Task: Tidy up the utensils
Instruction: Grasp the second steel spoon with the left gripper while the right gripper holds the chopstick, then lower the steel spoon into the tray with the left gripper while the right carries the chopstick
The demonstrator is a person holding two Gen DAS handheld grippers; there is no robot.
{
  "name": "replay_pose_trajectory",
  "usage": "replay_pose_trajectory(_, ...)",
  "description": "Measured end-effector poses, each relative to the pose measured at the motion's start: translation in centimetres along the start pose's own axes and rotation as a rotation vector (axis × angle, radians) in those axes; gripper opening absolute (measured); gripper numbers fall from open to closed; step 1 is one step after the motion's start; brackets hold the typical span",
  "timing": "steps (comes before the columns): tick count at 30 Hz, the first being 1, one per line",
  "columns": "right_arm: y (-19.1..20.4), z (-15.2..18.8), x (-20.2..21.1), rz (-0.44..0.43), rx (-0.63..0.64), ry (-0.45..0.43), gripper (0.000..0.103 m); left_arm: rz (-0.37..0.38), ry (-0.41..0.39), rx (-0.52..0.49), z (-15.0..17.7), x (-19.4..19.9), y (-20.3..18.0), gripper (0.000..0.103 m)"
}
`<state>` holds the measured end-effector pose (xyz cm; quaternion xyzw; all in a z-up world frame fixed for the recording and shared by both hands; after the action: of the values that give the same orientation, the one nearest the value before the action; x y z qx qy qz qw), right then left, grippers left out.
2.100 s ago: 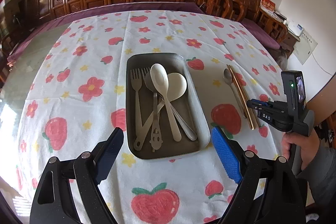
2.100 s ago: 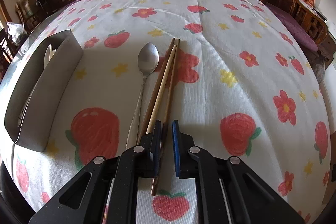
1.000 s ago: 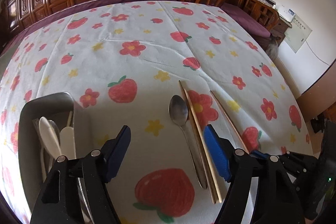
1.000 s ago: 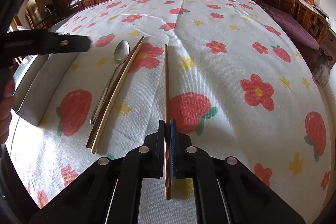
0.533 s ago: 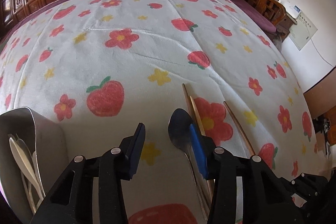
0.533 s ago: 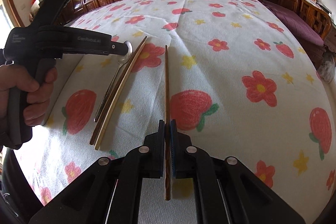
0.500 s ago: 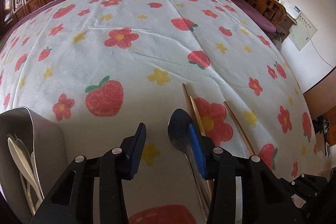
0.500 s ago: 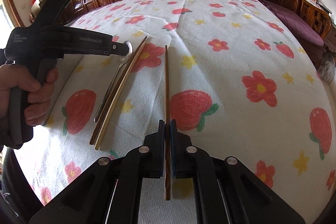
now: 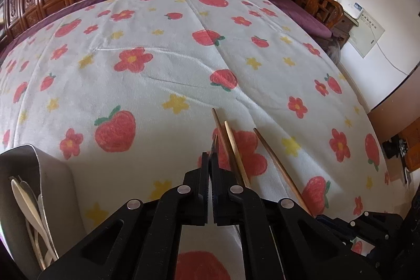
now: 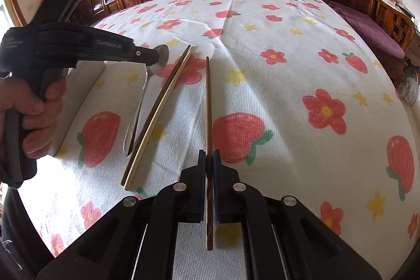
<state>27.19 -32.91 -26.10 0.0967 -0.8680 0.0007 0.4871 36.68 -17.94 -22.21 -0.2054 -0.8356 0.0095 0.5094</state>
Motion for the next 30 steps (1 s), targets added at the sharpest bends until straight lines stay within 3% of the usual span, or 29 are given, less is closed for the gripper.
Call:
replay_pose_trajectory(8,0.0,0.1,0.7,0.006,-0.022,0.006,0.006,-0.012,-0.050,-0.020,0.7,4.8,0.0,0.001)
replay_pose_trajectory(18,1.7,-1.0,4.0,0.012,-0.014,-0.054,0.006,-0.031,-0.140,-0.034,1.4,11.0,1.0,0.001)
replay_pose_trajectory(30,7.0,-2.7,6.5,-0.041,0.035,-0.105,0.006,-0.070,-0.215,0.021,3.2,16.8,5.9,0.001)
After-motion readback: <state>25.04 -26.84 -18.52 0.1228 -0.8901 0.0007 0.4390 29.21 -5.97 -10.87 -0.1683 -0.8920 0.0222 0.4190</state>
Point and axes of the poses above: each gripper's, at about its wrist camera, not at the fingertips, and x roughly against the way its jaws point, y to its left, z to its underside, the point moved 1 cm from there along -x, roughly the way its jaws point, and after that the axes turned 5 degrees about z, right-handed, at the moved point
